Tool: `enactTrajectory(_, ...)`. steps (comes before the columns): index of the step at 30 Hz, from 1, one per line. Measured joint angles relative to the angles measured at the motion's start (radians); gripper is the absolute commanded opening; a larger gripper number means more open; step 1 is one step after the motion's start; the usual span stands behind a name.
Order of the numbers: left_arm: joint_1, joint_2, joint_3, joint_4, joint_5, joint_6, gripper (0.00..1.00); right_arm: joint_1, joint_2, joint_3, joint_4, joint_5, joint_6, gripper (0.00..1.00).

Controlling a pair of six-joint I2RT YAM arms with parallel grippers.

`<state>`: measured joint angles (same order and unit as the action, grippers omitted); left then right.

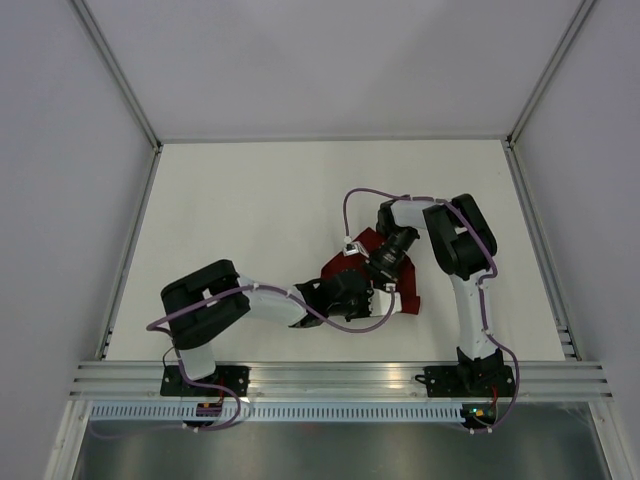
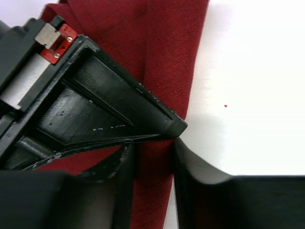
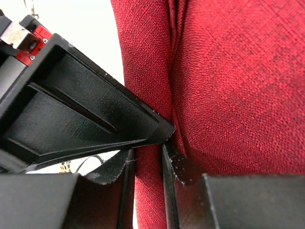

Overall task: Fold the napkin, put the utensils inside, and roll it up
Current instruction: Roll the napkin with the utensil

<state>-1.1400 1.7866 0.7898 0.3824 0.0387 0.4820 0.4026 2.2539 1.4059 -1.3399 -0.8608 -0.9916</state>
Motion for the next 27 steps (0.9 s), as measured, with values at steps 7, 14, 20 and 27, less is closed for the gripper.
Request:
enactTrajectory(7,0.037,0.031,0.085,-0.116,0.104,-0.036,0.03,-0.022,-0.003,-0.005,-0.002,0.006,0.002,0.37)
enactTrajectory(14,0.086,0.044,0.105,-0.130,0.206,-0.082,0.02,-0.029,-0.092,-0.047,0.047,0.016,0.037,0.58)
enactTrajectory(20,0.130,0.069,0.149,-0.180,0.301,-0.115,0.02,-0.073,-0.229,-0.082,0.218,0.078,0.098,0.63)
enactTrajectory(27,0.214,0.118,0.228,-0.267,0.480,-0.180,0.02,-0.207,-0.409,-0.140,0.451,0.116,0.232,0.63)
